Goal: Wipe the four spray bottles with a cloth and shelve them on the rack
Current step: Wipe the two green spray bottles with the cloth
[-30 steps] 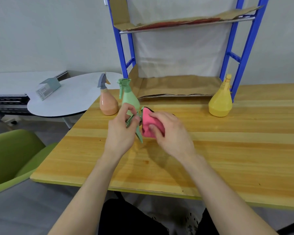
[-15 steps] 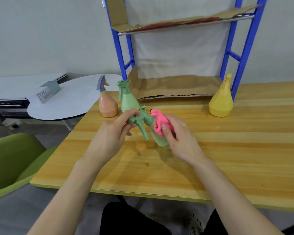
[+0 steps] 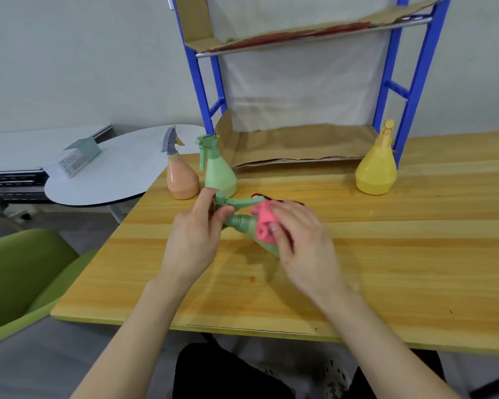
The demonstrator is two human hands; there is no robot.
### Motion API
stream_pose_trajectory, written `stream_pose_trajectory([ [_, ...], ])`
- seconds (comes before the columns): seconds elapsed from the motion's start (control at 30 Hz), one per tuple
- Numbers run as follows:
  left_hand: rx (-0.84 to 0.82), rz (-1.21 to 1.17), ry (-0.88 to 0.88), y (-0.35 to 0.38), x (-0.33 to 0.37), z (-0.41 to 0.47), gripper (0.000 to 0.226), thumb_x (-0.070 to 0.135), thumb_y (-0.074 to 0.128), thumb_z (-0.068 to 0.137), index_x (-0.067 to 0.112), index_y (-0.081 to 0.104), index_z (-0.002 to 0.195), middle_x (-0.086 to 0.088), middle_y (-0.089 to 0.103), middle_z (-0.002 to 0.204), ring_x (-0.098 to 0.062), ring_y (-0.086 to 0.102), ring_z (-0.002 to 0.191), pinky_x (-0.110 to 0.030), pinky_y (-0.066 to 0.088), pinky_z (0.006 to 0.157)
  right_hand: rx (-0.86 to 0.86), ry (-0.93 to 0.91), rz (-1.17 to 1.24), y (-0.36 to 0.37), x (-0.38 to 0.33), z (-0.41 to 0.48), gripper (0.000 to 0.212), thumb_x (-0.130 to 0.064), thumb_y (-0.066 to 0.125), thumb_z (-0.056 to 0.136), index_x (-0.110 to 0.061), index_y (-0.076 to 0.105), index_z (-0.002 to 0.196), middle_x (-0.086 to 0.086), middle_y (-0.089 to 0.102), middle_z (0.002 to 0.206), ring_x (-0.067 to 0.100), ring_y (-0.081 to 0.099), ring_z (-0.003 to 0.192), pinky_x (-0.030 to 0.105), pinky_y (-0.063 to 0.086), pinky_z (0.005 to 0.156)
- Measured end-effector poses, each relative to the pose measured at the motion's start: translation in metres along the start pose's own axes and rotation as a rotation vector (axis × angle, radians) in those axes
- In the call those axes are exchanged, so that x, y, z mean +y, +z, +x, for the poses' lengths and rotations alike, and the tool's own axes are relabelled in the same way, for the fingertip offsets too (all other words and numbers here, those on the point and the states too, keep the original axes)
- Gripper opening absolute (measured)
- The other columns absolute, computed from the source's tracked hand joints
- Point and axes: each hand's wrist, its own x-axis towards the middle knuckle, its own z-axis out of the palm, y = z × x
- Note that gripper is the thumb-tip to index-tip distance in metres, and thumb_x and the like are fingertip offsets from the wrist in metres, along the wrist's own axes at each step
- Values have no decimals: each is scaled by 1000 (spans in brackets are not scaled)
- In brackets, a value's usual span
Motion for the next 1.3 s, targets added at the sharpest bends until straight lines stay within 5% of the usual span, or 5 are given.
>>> stream_pose_trajectory([
  [0.63,56,-44,-215,-2,-6,3,32,46,62,106,15,64,108,4,70,66,-14,66,56,-35,47,51,120,211,-5,4,-7,-3,36,-24,58,108,-21,69,142,-8,67,144,16,58,134,44,47,118],
  [0.83,46,-9,-300,1,-8,10,28,42,62,108,15,62,100,5,64,59,-11,58,53,-23,38,49,21,-2,-30,18,-18,-2,37,-24,59,109,-18,67,145,-1,66,147,18,55,142,41,35,127],
  [1.0,15,-94,-520,7,-22,11,47,48,57,108,4,64,93,-7,72,57,-29,66,52,-47,57,60,84,373,-35,-13,20,-11,30,-27,56,110,-28,73,134,-2,77,114,22,72,100,28,47,79],
  [1.2,-29,-200,-659,15,-15,23,56,44,59,108,-11,64,98,-11,74,57,-19,60,44,-31,44,57,-89,-127,-120,13,-14,-6,45,-19,65,105,-21,62,150,2,54,161,21,42,154,46,30,131],
  [1.3,-22,-260,-724,12,-23,27,56,44,59,106,-11,63,101,-14,75,61,-24,59,46,-36,47,61,23,186,-12,1,8,-10,41,-13,61,107,-22,65,146,-5,65,146,8,60,128,19,40,114],
])
